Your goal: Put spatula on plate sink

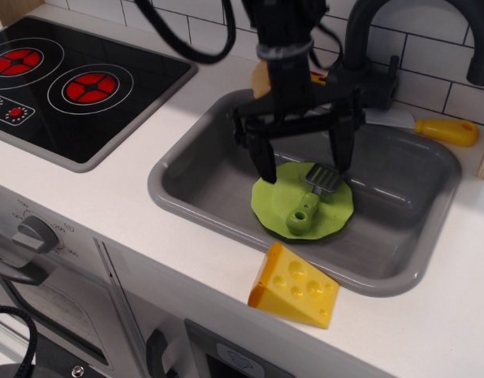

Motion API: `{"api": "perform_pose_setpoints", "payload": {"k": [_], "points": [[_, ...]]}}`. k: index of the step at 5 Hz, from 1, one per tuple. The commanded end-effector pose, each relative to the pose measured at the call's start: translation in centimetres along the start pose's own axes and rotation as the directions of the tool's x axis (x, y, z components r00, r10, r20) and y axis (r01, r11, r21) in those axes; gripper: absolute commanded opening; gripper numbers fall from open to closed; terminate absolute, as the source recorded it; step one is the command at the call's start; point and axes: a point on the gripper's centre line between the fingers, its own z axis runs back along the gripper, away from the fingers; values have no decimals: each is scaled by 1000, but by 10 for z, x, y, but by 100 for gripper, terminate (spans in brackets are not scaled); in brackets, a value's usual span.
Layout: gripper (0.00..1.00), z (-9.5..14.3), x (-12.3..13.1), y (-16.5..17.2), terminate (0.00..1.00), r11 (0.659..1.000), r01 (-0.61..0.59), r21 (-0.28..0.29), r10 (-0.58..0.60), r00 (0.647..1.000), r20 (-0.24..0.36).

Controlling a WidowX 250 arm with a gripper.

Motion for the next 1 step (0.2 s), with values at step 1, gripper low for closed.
{"api": "perform_pose_setpoints", "payload": {"k": [1], "points": [[100, 19, 2, -8, 100, 999, 19, -35, -18, 999, 50]]}}
